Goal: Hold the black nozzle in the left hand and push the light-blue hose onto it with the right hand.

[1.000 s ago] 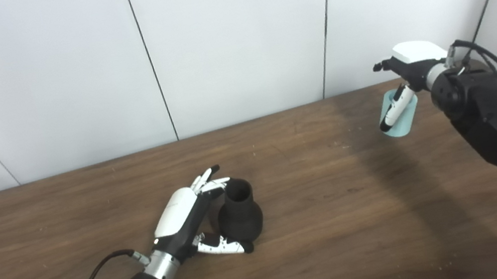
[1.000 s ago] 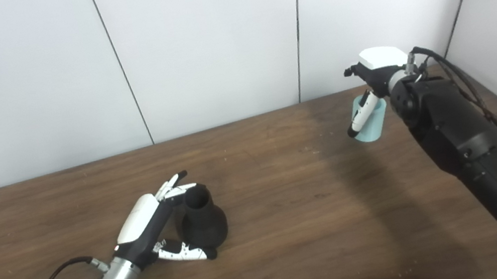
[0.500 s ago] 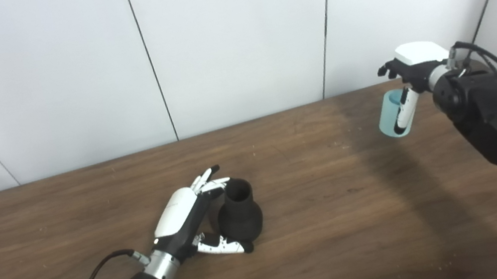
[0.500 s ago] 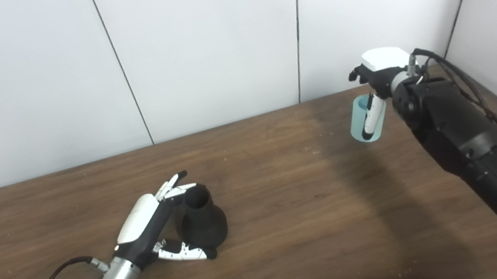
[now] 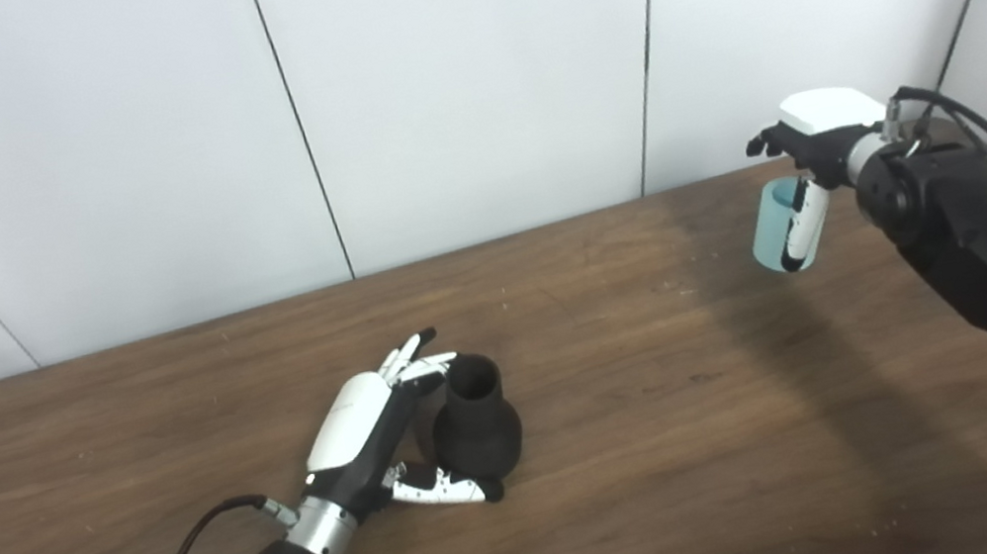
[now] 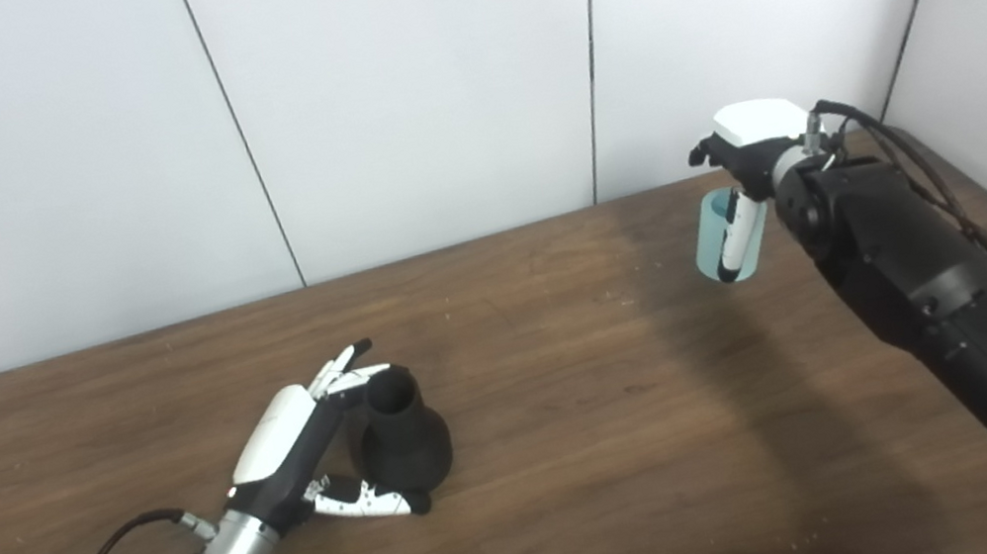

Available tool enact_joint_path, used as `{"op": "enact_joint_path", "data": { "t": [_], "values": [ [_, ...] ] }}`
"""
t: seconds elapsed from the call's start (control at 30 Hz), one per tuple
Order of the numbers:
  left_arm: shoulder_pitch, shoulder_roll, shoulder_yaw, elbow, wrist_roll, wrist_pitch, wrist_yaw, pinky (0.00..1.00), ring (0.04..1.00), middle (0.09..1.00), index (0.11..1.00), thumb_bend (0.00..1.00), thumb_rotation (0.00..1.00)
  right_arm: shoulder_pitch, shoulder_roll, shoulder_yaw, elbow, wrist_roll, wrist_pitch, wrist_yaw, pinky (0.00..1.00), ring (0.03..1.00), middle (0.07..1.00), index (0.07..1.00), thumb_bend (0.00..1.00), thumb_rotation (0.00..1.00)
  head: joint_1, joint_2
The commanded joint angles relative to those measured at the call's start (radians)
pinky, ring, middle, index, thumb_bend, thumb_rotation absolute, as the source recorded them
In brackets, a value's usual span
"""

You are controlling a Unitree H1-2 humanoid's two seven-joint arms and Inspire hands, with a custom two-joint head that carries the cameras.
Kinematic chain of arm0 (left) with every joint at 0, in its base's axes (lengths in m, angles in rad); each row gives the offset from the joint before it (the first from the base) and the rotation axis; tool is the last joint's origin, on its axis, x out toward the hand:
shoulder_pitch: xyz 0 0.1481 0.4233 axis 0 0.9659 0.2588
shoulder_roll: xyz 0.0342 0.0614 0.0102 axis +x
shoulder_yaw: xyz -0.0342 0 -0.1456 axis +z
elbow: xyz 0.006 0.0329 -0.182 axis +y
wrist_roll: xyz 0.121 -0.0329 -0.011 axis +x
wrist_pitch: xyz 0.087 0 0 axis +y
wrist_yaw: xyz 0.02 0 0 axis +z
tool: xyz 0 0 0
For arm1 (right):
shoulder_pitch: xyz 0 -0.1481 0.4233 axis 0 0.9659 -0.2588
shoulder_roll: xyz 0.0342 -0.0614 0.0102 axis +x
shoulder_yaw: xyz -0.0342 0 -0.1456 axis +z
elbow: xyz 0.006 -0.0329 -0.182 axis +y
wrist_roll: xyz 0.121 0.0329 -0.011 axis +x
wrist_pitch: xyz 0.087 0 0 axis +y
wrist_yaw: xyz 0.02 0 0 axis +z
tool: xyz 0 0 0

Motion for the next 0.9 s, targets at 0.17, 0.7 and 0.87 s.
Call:
{"op": "enact_joint_path", "data": {
  "t": [0.17,0.7,0.87],
  "values": [
    [0.132,0.012,-0.035,0.096,0.041,0.059,-0.064,1.0,1.0,0.803,0.487,0.52,0.07,-0.042,-0.039,-0.003,-0.033,-0.009,0.0,-0.012,0.52,0.744,0.825,0.816,0.97,0.0,0.001,0.002],
    [0.136,0.01,-0.025,0.084,0.033,0.068,-0.083,1.0,1.0,0.803,0.487,0.52,0.07,-0.042,-0.04,0.0,-0.034,-0.011,-0.003,-0.014,0.18,0.303,0.489,0.711,0.58,0.0,0.003,0.011],
    [0.138,0.011,-0.024,0.082,0.032,0.069,-0.088,1.0,1.0,0.803,0.487,0.52,0.07,-0.048,-0.044,0.011,-0.017,-0.024,-0.014,-0.032,0.19,0.406,0.488,0.668,0.54,0.0,0.003,0.012]
  ]
}}
